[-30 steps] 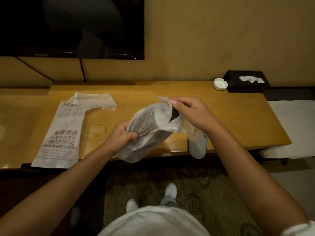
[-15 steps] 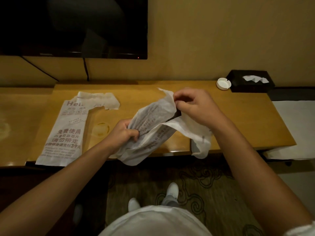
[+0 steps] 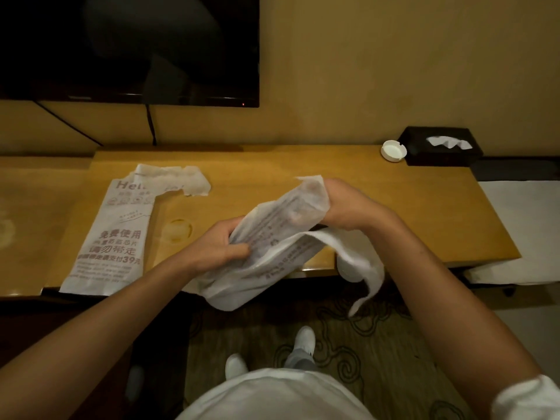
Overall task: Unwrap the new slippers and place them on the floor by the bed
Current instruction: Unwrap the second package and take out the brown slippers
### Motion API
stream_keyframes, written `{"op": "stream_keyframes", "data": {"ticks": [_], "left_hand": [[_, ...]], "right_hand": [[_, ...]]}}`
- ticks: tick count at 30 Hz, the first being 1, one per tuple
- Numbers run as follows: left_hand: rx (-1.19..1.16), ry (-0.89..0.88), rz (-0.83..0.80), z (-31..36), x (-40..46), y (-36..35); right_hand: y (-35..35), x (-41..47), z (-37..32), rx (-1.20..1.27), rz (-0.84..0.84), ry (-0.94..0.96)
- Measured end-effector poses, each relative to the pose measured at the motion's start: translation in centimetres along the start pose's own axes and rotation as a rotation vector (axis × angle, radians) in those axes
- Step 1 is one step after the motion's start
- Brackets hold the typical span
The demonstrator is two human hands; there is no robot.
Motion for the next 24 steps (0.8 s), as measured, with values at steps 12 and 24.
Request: {"op": "stream_keyframes", "data": {"ticks": [12,24], "left_hand": [[0.279,0.017,-0.179,0.0,1.0,3.1],[0.171,0.077,0.495,-3.1,-0.8,14.2]], "right_hand": [[3.3,-0.3,5.1,0.4,0.284,-0.173],[5.9,-3.2,13.4,0.909,0.964,-0.506]]}}
Point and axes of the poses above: each hand's wrist, its own x-axis towards the middle knuckle, its own y-axis out of the back of the hand, z = x × y, the point moved 5 cm from there along x, towards the middle knuckle, and after that the axes turned 10 degrees about z, right-handed, at the moved point
